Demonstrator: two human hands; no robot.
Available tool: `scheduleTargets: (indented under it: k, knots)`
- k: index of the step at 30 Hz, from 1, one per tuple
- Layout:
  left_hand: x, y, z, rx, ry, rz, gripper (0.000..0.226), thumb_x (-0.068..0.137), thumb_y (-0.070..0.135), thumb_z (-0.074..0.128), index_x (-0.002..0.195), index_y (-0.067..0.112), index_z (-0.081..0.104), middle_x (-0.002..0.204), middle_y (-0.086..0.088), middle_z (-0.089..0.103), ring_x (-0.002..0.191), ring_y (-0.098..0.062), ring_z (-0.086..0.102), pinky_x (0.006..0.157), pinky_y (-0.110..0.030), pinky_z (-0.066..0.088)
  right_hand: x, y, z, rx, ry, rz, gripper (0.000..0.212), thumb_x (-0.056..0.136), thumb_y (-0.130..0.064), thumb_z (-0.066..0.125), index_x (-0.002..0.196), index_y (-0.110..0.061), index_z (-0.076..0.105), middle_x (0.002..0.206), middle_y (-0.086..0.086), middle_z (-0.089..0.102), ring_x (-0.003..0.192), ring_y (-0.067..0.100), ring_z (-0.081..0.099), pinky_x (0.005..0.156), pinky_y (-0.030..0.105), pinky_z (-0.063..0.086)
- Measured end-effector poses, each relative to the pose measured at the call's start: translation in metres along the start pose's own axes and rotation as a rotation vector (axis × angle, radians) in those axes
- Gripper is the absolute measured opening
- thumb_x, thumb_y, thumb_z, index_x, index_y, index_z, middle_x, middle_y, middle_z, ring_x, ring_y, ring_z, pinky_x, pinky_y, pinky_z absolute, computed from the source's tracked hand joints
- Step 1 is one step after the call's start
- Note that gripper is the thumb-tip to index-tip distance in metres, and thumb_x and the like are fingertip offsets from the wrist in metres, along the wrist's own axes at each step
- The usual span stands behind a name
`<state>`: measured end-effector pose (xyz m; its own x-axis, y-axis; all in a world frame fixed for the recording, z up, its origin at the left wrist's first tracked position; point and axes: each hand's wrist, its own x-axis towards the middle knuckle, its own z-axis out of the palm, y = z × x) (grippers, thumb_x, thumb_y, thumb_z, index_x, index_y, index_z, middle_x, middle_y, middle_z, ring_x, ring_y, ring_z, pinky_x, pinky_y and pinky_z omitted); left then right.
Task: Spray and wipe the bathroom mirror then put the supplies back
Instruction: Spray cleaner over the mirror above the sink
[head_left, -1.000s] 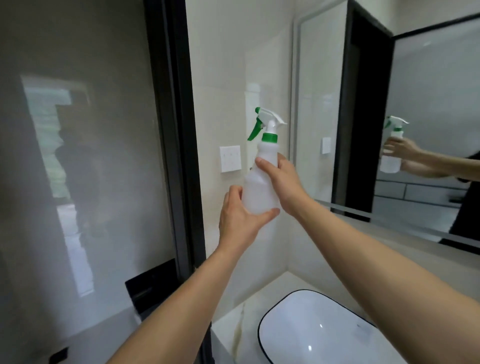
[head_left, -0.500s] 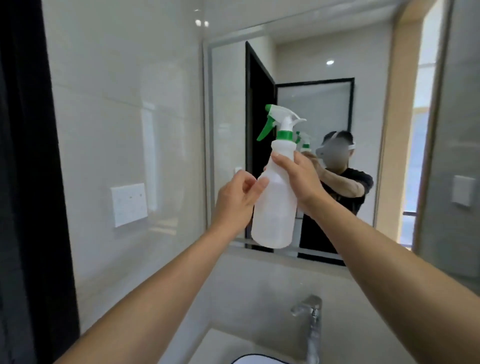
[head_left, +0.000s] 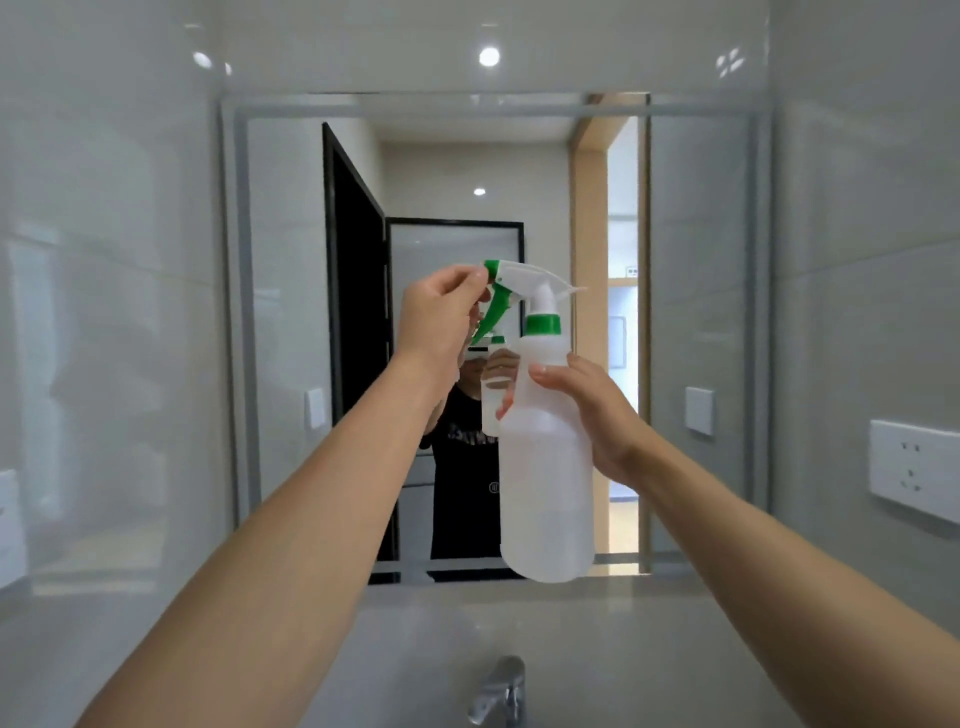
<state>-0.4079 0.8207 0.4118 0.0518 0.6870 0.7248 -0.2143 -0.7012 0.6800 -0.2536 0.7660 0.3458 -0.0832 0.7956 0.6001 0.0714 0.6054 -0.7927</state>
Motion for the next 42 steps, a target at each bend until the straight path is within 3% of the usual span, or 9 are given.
scheduleTargets:
  k: [3, 8, 14, 19, 26, 32, 36, 39, 42]
  knots:
    - [0.006, -0.004, 0.011, -0.156, -0.068, -0.050, 0.026, 0.087, 0.032, 0.065, 0.099, 0.011, 0.076, 0.095, -0.014, 0.065, 0.088, -0.029, 0.055, 0.083, -0.042, 0.048, -0.001, -0.004, -0.015, 0.014, 0.006, 0.009, 0.055, 0.082, -0.035, 0.067, 0.118, 0.004, 0.057, 0.100, 0.024, 0.070, 0.090, 0.038, 0.068, 0.093, 0.055, 0.053]
    - [0.012, -0.007, 0.027, -0.309, -0.088, -0.116, 0.016, 0.095, 0.021, 0.064, 0.098, 0.009, 0.075, 0.098, -0.016, 0.065, 0.092, -0.030, 0.055, 0.083, -0.042, 0.048, -0.001, -0.004, -0.028, 0.037, -0.001, 0.021, 0.053, 0.077, -0.037, 0.070, 0.114, -0.001, 0.059, 0.099, 0.025, 0.069, 0.092, 0.041, 0.066, 0.096, 0.059, 0.049]
    - [0.011, -0.005, 0.031, -0.318, 0.001, -0.171, 0.028, 0.094, 0.022, 0.068, 0.108, -0.001, 0.071, 0.084, -0.006, 0.066, 0.074, -0.016, 0.060, 0.070, -0.034, 0.051, 0.004, -0.001, -0.025, 0.041, -0.020, 0.019, 0.058, 0.082, -0.036, 0.067, 0.121, 0.006, 0.056, 0.103, 0.027, 0.068, 0.094, 0.040, 0.066, 0.100, 0.064, 0.047]
    - [0.010, 0.002, 0.029, -0.271, 0.143, -0.202, 0.020, 0.087, 0.024, 0.076, 0.081, 0.006, 0.069, 0.062, 0.001, 0.060, 0.064, -0.015, 0.056, 0.068, -0.031, 0.050, 0.008, 0.002, -0.018, -0.019, -0.042, 0.009, 0.057, 0.081, -0.038, 0.066, 0.124, -0.001, 0.057, 0.111, 0.027, 0.067, 0.099, 0.042, 0.067, 0.098, 0.063, 0.049]
    - [0.007, 0.008, 0.017, -0.183, 0.175, -0.304, 0.024, 0.088, 0.021, 0.074, 0.071, 0.012, 0.059, 0.044, 0.007, 0.053, 0.032, -0.003, 0.046, 0.038, -0.013, 0.038, 0.013, 0.016, -0.010, -0.029, -0.084, 0.001, 0.044, 0.083, -0.033, 0.063, 0.119, -0.007, 0.062, 0.103, 0.019, 0.072, 0.094, 0.035, 0.070, 0.094, 0.056, 0.053]
    - [0.004, 0.003, 0.004, -0.035, 0.199, -0.299, 0.035, 0.087, 0.043, 0.074, 0.090, 0.009, 0.073, 0.070, 0.003, 0.069, 0.063, -0.011, 0.062, 0.069, -0.029, 0.055, 0.021, 0.023, -0.001, -0.044, -0.054, -0.009, 0.034, 0.084, -0.033, 0.067, 0.111, -0.013, 0.066, 0.105, 0.017, 0.072, 0.096, 0.036, 0.071, 0.092, 0.053, 0.056]
    - [-0.015, -0.002, -0.008, 0.183, 0.079, -0.196, 0.027, 0.095, 0.024, 0.059, 0.117, 0.012, 0.068, 0.093, 0.004, 0.066, 0.077, -0.008, 0.060, 0.067, -0.023, 0.050, 0.032, 0.016, 0.003, -0.010, 0.009, -0.024, 0.018, 0.094, -0.024, 0.065, 0.111, -0.017, 0.066, 0.099, 0.009, 0.076, 0.091, 0.027, 0.073, 0.083, 0.040, 0.060]
    - [-0.030, -0.005, -0.015, 0.419, -0.131, -0.182, 0.062, 0.090, 0.021, 0.066, 0.148, 0.023, 0.045, 0.118, 0.016, 0.055, 0.106, -0.007, 0.058, 0.097, -0.034, 0.051, 0.044, 0.007, 0.007, -0.002, 0.056, -0.051, 0.020, 0.094, -0.027, 0.067, 0.113, -0.021, 0.069, 0.101, 0.005, 0.076, 0.089, 0.023, 0.075, 0.076, 0.035, 0.062]
    - [-0.036, -0.005, -0.014, 0.502, -0.245, -0.209, 0.095, 0.083, 0.029, 0.078, 0.159, 0.025, 0.020, 0.131, 0.018, 0.047, 0.116, -0.005, 0.054, 0.106, -0.039, 0.047, 0.058, -0.001, 0.014, -0.011, 0.131, -0.062, 0.023, 0.091, -0.030, 0.070, 0.113, -0.023, 0.069, 0.107, 0.006, 0.075, 0.096, 0.023, 0.074, 0.083, 0.042, 0.061]
